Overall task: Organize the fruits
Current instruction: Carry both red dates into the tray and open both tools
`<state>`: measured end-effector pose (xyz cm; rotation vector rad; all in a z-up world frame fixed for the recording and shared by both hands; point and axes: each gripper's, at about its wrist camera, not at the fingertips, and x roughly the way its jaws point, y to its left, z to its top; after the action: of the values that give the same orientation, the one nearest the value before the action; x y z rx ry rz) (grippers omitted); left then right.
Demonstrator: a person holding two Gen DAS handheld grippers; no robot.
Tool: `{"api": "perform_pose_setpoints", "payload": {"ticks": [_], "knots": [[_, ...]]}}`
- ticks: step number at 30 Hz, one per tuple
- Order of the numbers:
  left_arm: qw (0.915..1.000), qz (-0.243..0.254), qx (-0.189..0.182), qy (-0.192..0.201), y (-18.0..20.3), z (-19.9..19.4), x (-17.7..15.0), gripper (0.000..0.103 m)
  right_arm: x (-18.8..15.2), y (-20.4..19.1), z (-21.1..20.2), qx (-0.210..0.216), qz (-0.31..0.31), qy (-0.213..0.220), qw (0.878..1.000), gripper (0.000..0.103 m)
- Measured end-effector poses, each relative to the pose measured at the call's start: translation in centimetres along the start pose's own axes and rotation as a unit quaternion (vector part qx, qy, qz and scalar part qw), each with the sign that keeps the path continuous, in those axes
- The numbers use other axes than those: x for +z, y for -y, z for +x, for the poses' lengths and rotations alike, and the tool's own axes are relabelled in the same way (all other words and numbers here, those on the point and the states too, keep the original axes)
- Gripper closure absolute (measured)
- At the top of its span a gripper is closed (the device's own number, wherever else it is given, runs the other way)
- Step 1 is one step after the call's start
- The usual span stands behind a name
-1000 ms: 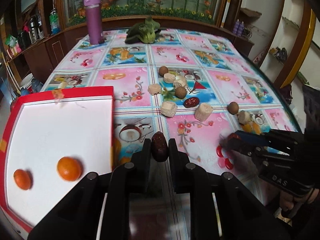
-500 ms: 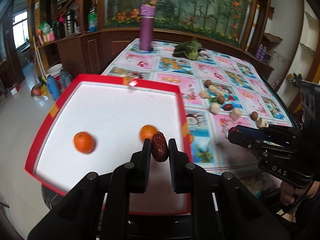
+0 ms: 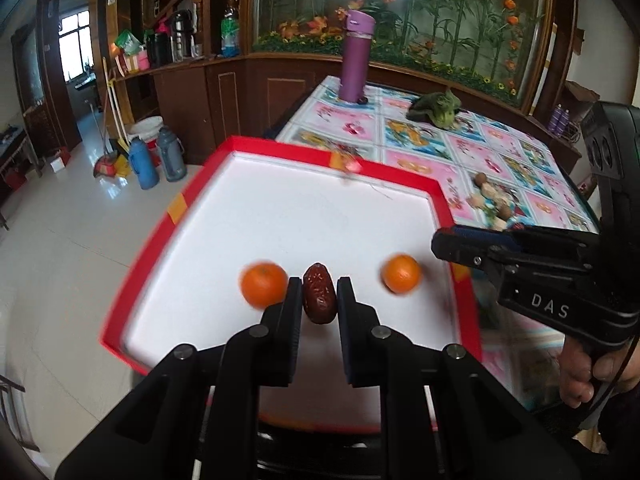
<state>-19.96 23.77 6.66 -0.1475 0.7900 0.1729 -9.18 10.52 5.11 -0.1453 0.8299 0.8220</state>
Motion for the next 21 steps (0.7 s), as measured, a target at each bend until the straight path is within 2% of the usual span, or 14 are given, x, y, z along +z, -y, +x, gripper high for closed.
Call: {"api": "perform_pose_setpoints", "payload": {"ticks": [3, 5, 13, 19, 20, 21], "knots": [[0.9996, -0.003, 0.027, -0.003, -1.9, 1.4, 2.0, 0.084, 1.4, -0.4, 1.5, 0.002, 0.001, -0.008, 1.0, 0.087], [0.9993, -0.011, 0.032, -0.018, -3.1, 2.9, 3.0, 0.084, 2.1, -0.8, 2.7, 0.006, 0.0, -0.016, 1.0, 0.087], [0.9955, -0.034, 0.015, -0.087, -4.3, 8.1, 4.3, 0.084, 3.4, -2.0, 7.1, 0.014, 0.01, -0.062, 0.998, 0.087], [0.9939, -0.027, 0.019, -0.105, -3.8, 9.0, 4.3, 0.084, 3.2, -1.9, 7.9, 0.014, 0.018, -0.085, 0.996, 0.086], [0.9938, -0.024, 0.021, -0.106, -3.8, 9.0, 4.3, 0.084, 3.2, -2.0, 7.8, 0.013, 0.015, -0.086, 0.996, 0.084], [0.9935, -0.023, 0.024, -0.109, -3.7, 9.0, 4.3, 0.083, 3.2, -2.3, 7.6, 0.011, 0.011, -0.087, 0.996, 0.077]]}}
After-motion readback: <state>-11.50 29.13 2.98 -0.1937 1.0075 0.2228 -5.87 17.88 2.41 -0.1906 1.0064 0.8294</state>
